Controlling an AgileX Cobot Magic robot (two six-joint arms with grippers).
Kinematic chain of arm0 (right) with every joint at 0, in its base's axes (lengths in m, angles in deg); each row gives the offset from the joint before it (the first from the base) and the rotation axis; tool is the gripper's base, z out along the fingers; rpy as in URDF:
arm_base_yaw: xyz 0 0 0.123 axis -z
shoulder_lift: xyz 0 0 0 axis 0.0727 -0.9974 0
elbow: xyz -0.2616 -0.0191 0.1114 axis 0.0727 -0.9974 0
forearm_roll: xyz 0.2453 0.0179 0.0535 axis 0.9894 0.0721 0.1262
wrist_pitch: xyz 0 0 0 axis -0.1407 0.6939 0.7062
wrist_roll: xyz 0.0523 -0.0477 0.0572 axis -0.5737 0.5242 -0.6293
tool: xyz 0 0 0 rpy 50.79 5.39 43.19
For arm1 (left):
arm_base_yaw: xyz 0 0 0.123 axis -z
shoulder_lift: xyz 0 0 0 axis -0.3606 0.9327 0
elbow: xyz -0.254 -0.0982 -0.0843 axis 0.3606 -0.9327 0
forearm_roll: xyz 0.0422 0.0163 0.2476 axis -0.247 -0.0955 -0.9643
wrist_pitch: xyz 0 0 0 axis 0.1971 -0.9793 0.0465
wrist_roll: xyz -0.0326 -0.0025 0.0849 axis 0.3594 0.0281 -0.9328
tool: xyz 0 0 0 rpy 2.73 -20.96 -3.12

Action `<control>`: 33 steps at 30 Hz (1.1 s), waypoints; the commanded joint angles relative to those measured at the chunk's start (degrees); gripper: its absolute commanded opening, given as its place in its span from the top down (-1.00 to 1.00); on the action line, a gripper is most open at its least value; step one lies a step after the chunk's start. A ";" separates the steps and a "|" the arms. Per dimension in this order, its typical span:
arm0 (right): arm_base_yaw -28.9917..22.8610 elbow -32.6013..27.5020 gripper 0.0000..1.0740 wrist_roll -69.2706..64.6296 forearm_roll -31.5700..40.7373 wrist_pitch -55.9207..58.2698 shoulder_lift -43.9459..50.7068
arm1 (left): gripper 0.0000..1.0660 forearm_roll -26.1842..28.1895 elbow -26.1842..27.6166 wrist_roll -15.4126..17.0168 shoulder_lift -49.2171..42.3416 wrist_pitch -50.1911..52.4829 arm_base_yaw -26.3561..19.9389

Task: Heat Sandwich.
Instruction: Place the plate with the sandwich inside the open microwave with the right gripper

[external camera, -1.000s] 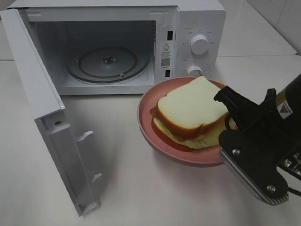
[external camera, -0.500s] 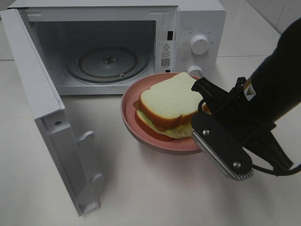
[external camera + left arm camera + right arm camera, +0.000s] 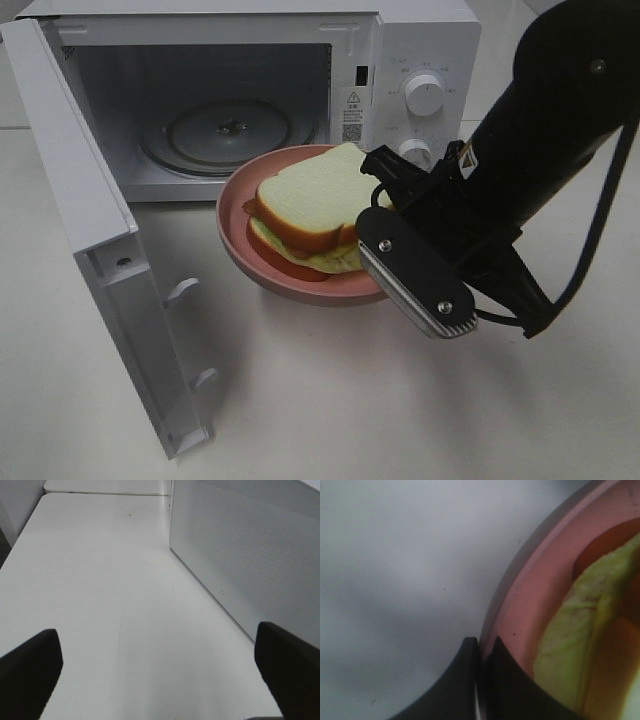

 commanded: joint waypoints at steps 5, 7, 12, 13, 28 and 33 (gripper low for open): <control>-0.11 4.58 0.99 2.41 1.78 -1.15 -3.55 | -0.86 0.17 -0.23 -0.06 -1.43 0.57 -0.17; -0.11 5.16 0.99 2.41 1.78 -1.15 -4.01 | -0.86 0.17 -0.23 -0.06 -1.43 0.57 -0.17; -0.11 8.48 0.98 2.41 1.78 -0.80 -7.05 | -0.86 0.17 -0.23 -0.06 -1.43 0.57 -0.17; -0.11 9.17 0.98 2.41 1.78 -0.80 -7.56 | -0.86 0.17 -0.23 -0.06 -1.43 0.57 -0.17; -0.11 18.51 0.97 2.18 1.78 1.09 -15.07 | -0.86 0.17 -0.23 -0.06 -1.43 0.57 -0.17; -0.11 22.63 0.96 0.74 1.78 3.27 -17.59 | -0.86 0.17 -0.23 -0.06 -1.43 0.57 -0.17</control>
